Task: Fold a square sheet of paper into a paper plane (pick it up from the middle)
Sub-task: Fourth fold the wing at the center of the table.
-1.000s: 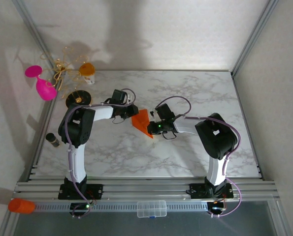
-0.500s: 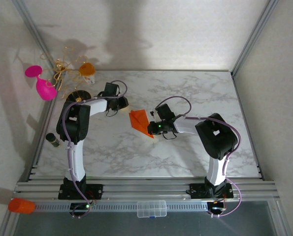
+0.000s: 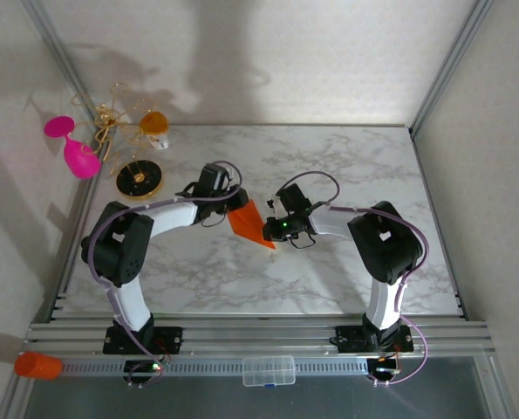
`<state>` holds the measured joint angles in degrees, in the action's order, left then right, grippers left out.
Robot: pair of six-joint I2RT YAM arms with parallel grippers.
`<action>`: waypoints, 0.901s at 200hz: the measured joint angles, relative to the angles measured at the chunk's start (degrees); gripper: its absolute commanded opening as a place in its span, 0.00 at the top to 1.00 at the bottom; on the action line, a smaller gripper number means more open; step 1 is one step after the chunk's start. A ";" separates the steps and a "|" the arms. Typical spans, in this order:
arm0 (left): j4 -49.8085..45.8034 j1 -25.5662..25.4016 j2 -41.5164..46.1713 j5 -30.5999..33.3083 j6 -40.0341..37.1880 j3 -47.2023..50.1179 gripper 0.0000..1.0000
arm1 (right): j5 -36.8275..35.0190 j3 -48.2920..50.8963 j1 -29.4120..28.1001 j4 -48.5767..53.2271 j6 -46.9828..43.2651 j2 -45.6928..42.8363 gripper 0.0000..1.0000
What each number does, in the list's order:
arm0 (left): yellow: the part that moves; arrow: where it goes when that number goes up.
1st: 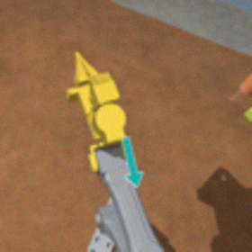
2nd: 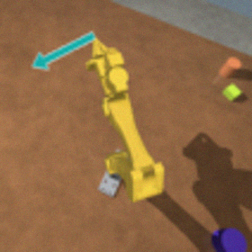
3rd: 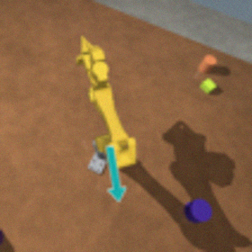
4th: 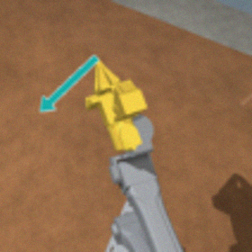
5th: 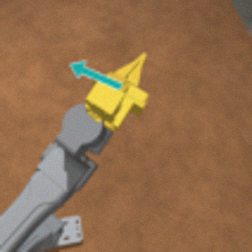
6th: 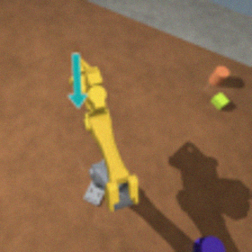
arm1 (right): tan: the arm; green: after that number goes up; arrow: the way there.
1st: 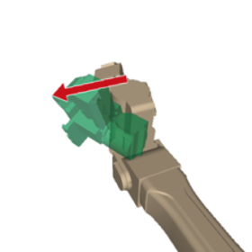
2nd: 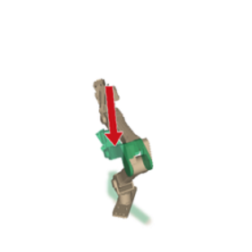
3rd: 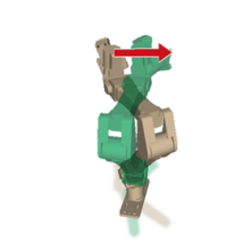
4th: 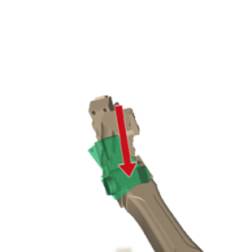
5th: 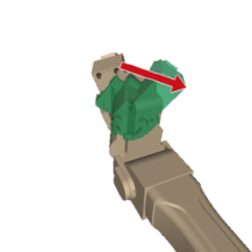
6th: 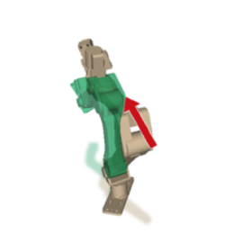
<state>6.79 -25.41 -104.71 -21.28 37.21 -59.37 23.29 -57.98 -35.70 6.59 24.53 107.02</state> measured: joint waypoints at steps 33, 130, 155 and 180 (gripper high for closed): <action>2.43 -0.39 -2.03 -0.07 3.02 3.87 0.87 | 2.47 -0.02 0.92 0.33 0.04 -0.79 0.93; 5.03 -0.39 -4.11 0.76 5.29 5.29 0.88 | 4.83 -4.94 1.16 0.28 0.33 0.00 0.93; 4.81 -0.46 -4.11 1.46 5.31 5.25 0.89 | 4.74 -7.78 0.81 0.17 0.33 3.32 0.94; 3.19 -0.68 -4.31 2.10 5.29 4.26 0.89 | 4.15 -8.66 0.15 0.66 0.33 6.05 0.94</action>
<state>9.98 -26.09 -109.01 -19.18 42.50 -55.11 27.44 -66.63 -35.55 7.25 24.86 113.08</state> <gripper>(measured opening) 0.112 0.064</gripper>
